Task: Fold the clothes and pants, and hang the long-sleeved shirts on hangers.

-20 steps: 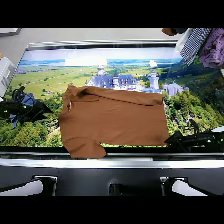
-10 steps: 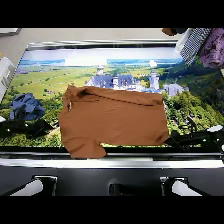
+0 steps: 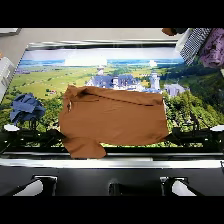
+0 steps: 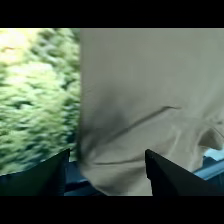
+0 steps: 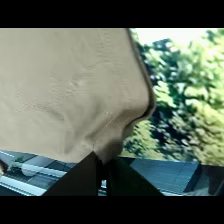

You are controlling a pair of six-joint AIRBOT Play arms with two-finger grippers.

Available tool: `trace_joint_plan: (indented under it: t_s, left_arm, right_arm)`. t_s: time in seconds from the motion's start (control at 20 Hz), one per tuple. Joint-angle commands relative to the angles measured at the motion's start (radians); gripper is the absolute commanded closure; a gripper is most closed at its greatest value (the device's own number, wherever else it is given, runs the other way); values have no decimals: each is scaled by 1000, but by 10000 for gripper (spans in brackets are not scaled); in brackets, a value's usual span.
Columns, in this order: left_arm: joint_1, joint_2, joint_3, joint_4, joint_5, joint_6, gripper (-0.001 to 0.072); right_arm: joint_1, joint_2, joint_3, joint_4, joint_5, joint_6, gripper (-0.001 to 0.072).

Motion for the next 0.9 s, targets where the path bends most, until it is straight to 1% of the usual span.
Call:
trace_joint_plan:
  t_s: [0.0,0.05,0.1,0.15,0.3,0.4,0.45,0.6,0.75,0.85]
  left_arm:
    - [-41,-25,-13,-14,40,7,184]
    - [-53,-34,-10,-13,45,8,313]
    - [-56,-39,-6,-14,45,8,584]
    - [-56,-39,0,-14,45,8,690]
    - [-59,-35,62,-37,42,8,692]
    - [-72,-31,140,-84,42,6,693]
    - [-88,-29,196,-103,40,-3,694]
    - [-143,-26,430,-103,17,-58,694]
    - [-178,2,743,-101,0,-129,694]
    - [-181,38,951,-69,-6,-207,695]
  right_arm:
    - [1,22,0,13,2,-1,680]
    - [1,26,0,14,6,0,681]
    - [1,27,0,18,15,0,681]
    - [4,27,0,28,25,-4,681]
    - [105,30,0,107,-1,-35,682]
    - [229,31,32,150,-86,-36,682]
    - [286,31,74,148,-134,-16,682]
    - [406,32,322,127,-219,57,683]
    - [443,38,662,26,-209,146,683]
    - [441,72,878,-58,-205,215,683]
